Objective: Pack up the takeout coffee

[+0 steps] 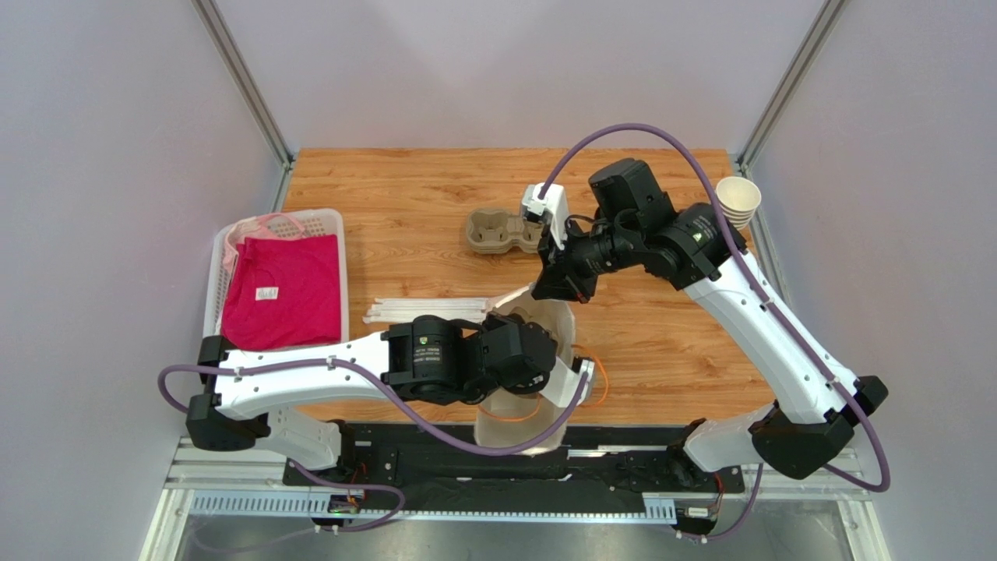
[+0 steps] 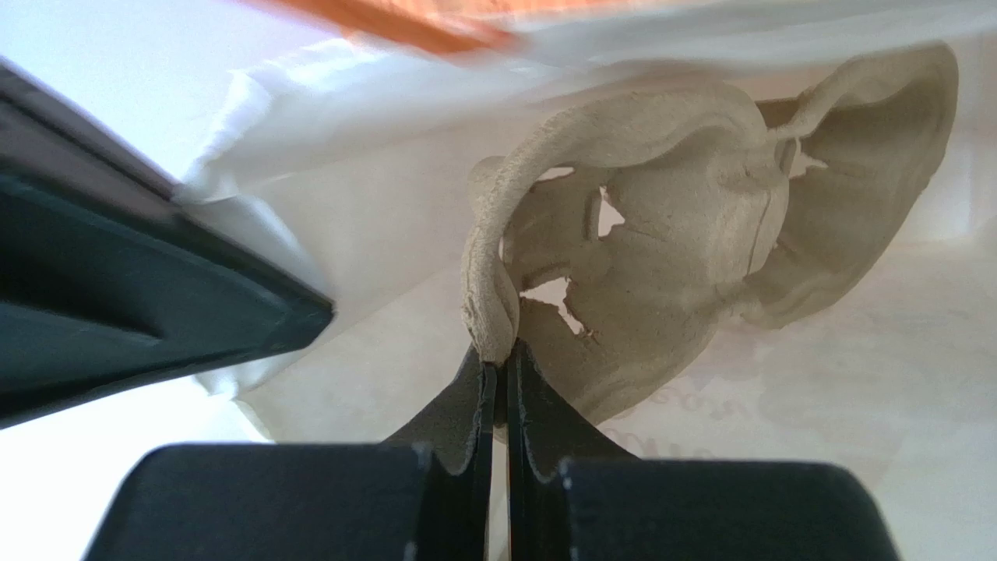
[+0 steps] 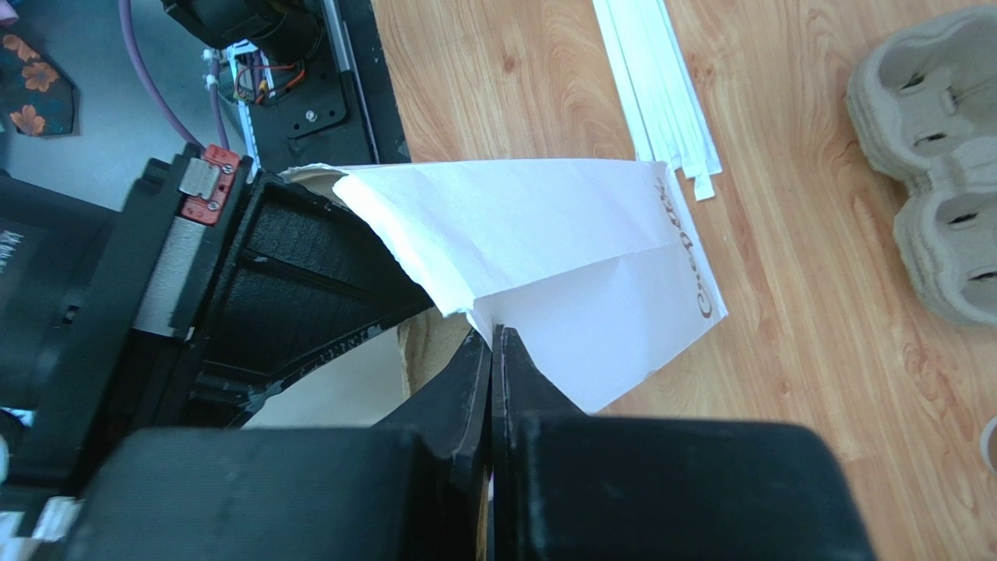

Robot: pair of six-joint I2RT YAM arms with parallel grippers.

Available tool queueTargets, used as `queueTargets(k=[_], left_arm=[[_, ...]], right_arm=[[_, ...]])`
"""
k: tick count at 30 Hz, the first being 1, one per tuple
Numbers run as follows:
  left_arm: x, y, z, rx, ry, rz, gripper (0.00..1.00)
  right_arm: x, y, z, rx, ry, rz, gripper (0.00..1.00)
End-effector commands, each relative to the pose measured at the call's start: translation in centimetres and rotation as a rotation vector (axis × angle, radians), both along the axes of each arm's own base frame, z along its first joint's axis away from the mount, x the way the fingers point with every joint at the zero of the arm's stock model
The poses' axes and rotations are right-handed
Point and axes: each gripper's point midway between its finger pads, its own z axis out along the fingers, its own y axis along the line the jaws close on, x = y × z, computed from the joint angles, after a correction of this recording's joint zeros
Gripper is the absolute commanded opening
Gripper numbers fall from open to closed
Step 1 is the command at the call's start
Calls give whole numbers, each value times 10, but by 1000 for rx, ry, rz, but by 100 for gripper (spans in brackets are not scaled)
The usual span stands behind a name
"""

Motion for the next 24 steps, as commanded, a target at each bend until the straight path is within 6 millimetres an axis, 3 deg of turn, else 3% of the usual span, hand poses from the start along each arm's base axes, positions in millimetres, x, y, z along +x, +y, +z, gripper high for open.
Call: queueTargets(k=[1,10,24], left_arm=[[1,-1,-27,18,12,13,0],[11,-8,-40,-11,99,53,0],[14,-8,-76,28,176,38,3]], right_arm=[[-4,1,0,24,14,-9,0],[-3,3,-1,35,6,10,0],[2,8,1,51,-38,41,0]])
